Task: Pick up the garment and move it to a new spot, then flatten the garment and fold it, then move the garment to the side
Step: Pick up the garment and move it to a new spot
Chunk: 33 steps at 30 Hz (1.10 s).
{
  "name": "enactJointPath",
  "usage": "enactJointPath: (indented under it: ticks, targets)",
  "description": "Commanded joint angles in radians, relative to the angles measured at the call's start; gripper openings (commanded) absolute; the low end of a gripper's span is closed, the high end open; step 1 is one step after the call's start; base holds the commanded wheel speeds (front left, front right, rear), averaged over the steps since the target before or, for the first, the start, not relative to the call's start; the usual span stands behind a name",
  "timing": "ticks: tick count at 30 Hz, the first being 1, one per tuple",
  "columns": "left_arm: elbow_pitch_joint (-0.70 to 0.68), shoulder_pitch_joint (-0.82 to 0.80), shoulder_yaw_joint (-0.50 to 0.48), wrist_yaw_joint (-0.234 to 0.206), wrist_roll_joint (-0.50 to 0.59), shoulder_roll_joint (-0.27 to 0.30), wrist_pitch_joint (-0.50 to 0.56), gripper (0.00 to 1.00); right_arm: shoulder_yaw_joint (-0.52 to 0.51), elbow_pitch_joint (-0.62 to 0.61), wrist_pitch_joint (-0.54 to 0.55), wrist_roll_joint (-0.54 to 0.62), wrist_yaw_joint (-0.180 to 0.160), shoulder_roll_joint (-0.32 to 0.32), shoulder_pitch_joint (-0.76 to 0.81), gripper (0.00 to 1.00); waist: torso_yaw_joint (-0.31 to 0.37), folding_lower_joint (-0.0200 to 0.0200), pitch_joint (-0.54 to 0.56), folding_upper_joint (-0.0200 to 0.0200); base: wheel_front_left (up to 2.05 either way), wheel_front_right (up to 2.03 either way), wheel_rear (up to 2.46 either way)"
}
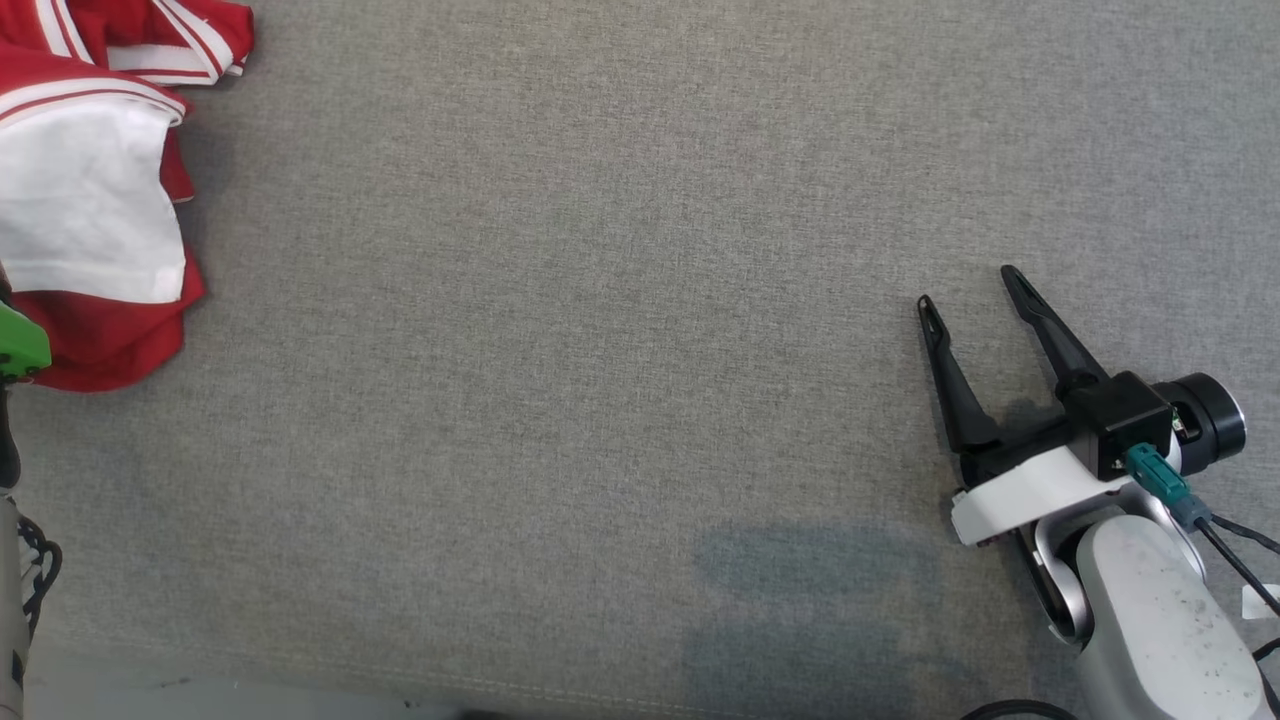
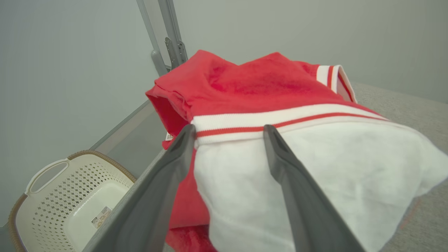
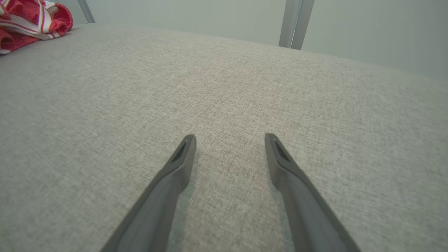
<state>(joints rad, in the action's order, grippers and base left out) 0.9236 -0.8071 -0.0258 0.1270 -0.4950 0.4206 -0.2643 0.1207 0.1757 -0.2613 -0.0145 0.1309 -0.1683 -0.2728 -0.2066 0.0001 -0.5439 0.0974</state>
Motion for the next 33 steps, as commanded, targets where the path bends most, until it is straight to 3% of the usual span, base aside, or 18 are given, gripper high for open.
enactJointPath:
  ticks: [1, 13, 14, 15, 16, 23, 33]
  targets:
    - [0.018, -0.011, -0.010, 0.002, 0.010, -0.006, 0.000, 1.00, 0.001, 0.006, -0.001, -0.004, 0.000, -0.001, -0.010, 1.00, 0.004, -0.0001, -0.005, 0.0001, 0.00, 0.00, 0.00]
    - [0.079, -0.054, -0.065, -0.005, 0.017, -0.026, 0.000, 1.00, -0.003, 0.013, -0.001, -0.012, 0.000, 0.003, -0.024, 1.00, 0.023, -0.0001, -0.026, 0.0001, 0.00, 0.00, 0.00]
    - [0.078, -0.054, -0.070, -0.006, 0.021, -0.026, 0.000, 0.73, -0.004, 0.014, -0.001, -0.013, 0.000, 0.003, -0.023, 1.00, 0.025, -0.0001, -0.026, 0.0001, 0.00, 0.00, 0.00]
    - [0.078, -0.053, -0.076, -0.008, 0.025, -0.026, 0.000, 0.30, -0.006, 0.015, -0.001, -0.014, 0.000, 0.004, -0.023, 1.00, 0.026, -0.0001, -0.026, 0.0001, 0.00, 0.00, 0.00]
    - [0.080, -0.053, -0.079, -0.009, 0.030, -0.026, 0.000, 0.00, -0.006, 0.016, -0.001, -0.016, 0.000, 0.005, -0.024, 1.00, 0.028, -0.0001, -0.026, 0.0001, 0.00, 0.00, 0.00]
    - [0.067, -0.062, -0.087, -0.010, 0.064, -0.031, 0.000, 0.00, -0.013, 0.021, -0.001, -0.018, 0.000, 0.020, -0.026, 1.00, 0.032, -0.0001, -0.016, 0.0001, 0.00, 0.00, 0.00]
    - [-0.186, -0.095, -0.063, 0.000, 0.181, -0.032, 0.000, 0.00, -0.020, 0.036, -0.001, -0.038, 0.000, 0.060, -0.004, 1.00, 0.056, -0.0001, 0.074, 0.0001, 0.00, 0.00, 0.00]
